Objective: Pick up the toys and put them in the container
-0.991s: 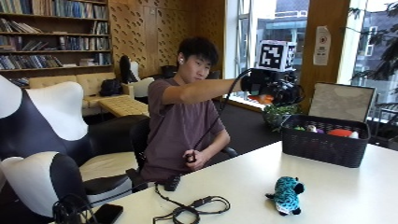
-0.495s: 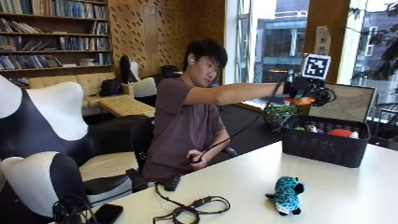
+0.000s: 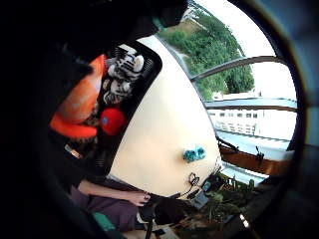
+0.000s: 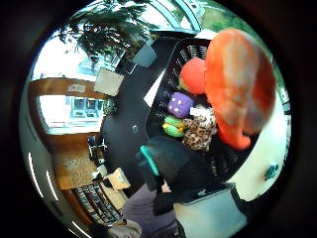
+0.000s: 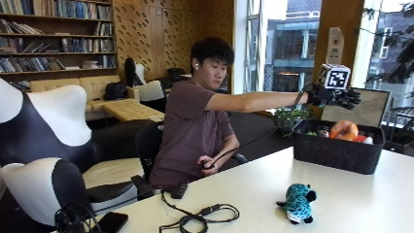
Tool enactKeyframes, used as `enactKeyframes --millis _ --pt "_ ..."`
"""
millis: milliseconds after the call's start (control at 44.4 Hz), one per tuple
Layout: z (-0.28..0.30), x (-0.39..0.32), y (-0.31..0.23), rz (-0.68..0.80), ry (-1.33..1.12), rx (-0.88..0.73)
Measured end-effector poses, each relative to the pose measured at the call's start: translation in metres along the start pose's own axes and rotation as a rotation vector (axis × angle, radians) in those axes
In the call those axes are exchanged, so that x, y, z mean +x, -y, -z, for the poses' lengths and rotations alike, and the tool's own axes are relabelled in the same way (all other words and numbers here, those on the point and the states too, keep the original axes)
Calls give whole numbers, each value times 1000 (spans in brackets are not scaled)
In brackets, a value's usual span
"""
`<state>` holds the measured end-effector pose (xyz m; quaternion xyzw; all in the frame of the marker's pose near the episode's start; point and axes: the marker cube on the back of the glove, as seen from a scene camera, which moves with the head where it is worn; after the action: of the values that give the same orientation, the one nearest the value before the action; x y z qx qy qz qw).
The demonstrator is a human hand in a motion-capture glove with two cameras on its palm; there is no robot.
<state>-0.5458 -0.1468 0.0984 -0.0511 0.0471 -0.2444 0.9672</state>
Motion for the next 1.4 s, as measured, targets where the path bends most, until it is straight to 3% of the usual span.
enactKeyframes --millis 68,180,495,585,675,766,811,991,1261,1396 --pt "2 1 -8 142 67 -10" --pt "14 34 -23 128 62 -17" --pt "42 215 -99 -307 -155 8" --pt "45 257 -129 -223 -159 3" --pt "45 298 -153 -290 -139 6" --pt "39 341 -179 -264 -92 8" --pt "32 358 -185 -333 -63 11" --pt "-26 414 -193 -493 11 -11" --pt "-193 430 -181 -455 151 -296" --pt "-217 438 -174 -451 91 -143"
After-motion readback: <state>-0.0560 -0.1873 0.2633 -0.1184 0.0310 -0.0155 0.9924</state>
